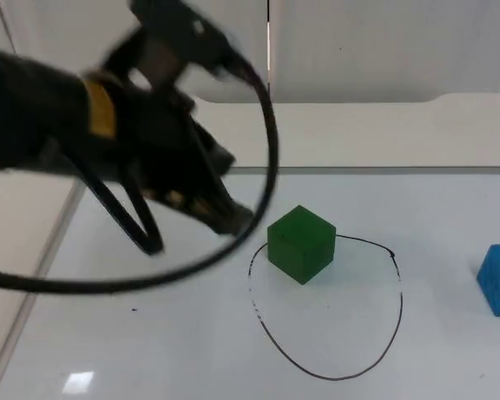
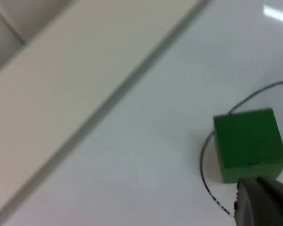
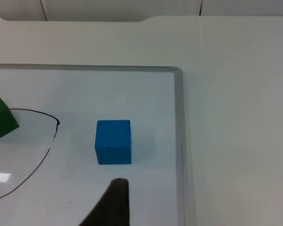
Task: Push the two cubes into the marked area.
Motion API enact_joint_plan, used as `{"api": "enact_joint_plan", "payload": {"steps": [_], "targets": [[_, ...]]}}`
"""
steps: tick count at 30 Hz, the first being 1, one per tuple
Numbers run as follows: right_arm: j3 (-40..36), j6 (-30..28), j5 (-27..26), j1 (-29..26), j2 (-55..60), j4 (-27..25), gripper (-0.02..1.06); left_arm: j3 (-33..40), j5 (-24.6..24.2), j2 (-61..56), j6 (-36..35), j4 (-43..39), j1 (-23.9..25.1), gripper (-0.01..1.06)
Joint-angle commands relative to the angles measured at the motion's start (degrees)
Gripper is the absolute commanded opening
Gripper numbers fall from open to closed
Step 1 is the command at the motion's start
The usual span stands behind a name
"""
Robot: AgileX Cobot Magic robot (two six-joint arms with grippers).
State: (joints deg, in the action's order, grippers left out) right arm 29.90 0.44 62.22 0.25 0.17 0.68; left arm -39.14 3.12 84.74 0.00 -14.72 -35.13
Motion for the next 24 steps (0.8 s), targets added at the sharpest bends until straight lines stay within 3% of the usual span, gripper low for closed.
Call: {"api": "enact_joint_plan", "payload": {"steps": [1, 5, 6, 11, 12, 21, 24], "targets": [[-0.40, 0.22, -0.47, -0.38, -0.17, 0.15, 1.05, 0.02, -6.70, -7.87, -0.44, 3.37, -0.27, 0.00], [-0.40, 0.22, -0.47, -0.38, -0.17, 0.15, 1.05, 0.02, -15.38, -23.98, -0.53, 6.99, -0.27, 0.00], [-0.40, 0.22, -0.47, -0.38, -0.17, 0.15, 1.05, 0.02, -15.38, -23.98, -0.53, 6.99, -0.27, 0.00], [-0.40, 0.22, -0.47, -0.38, -0.17, 0.15, 1.05, 0.13, -28.14, -43.18, -5.47, 7.25, -0.27, 0.00], [-0.40, 0.22, -0.47, -0.38, -0.17, 0.15, 1.05, 0.13, -28.14, -43.18, -5.47, 7.25, -0.27, 0.00], [-0.40, 0.22, -0.47, -0.38, -0.17, 0.15, 1.05, 0.52, -49.60, -62.62, -7.89, 8.65, -0.27, 0.00], [-0.40, 0.22, -0.47, -0.38, -0.17, 0.15, 1.05, 2.17, -52.61, -68.21, -7.17, 9.82, -0.27, 0.00]]}}
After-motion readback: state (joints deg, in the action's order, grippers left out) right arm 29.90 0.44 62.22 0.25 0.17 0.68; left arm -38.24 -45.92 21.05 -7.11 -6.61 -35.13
